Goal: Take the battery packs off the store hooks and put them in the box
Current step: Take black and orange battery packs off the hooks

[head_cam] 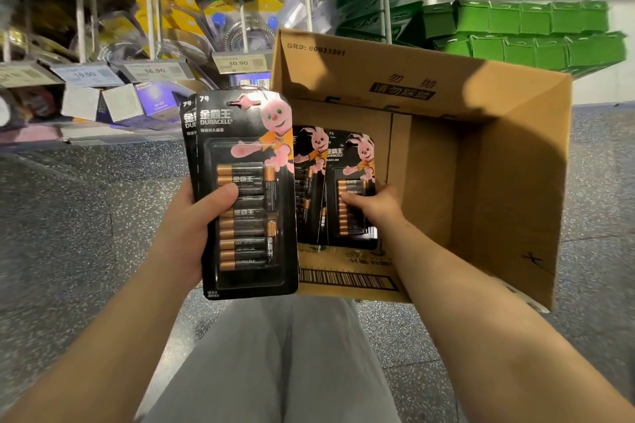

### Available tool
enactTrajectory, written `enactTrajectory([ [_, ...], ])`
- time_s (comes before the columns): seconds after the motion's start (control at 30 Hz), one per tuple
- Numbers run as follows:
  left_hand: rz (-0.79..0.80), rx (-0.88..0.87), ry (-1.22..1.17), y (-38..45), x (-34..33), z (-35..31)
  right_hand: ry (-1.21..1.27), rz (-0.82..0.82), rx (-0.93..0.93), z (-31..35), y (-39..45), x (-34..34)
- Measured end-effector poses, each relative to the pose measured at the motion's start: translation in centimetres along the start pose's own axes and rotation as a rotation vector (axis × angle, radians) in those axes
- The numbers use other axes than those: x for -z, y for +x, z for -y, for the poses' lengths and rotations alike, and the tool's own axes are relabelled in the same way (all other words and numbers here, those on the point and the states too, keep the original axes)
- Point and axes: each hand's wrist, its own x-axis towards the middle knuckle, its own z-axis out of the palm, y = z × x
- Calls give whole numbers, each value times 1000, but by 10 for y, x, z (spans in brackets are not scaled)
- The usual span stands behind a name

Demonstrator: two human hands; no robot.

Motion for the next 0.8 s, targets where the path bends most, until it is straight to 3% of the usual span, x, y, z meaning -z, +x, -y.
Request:
enactTrajectory([
  [0.1,5,5,1,1,1,0,-20,8,44,3,-5,9],
  [0.23,0,-14,-8,1,0,1,-60,-106,198,14,-32,33],
  [0.33,-11,-25,-15,1,0,0,132,-134,279,32,-65,51],
  [0.47,-18,-22,-22,0,3,2,508,-39,381,65,-121,67],
  [0.57,-19,-28,-43,0,2,1,601,174,521,84,-155,54],
  [0.67,-28,-38,-45,-1,0,-2,408,291,583,91,-172,23],
  [0.8,-12,-65,-66,-1,3,0,-46,199,706,89,-186,-17],
])
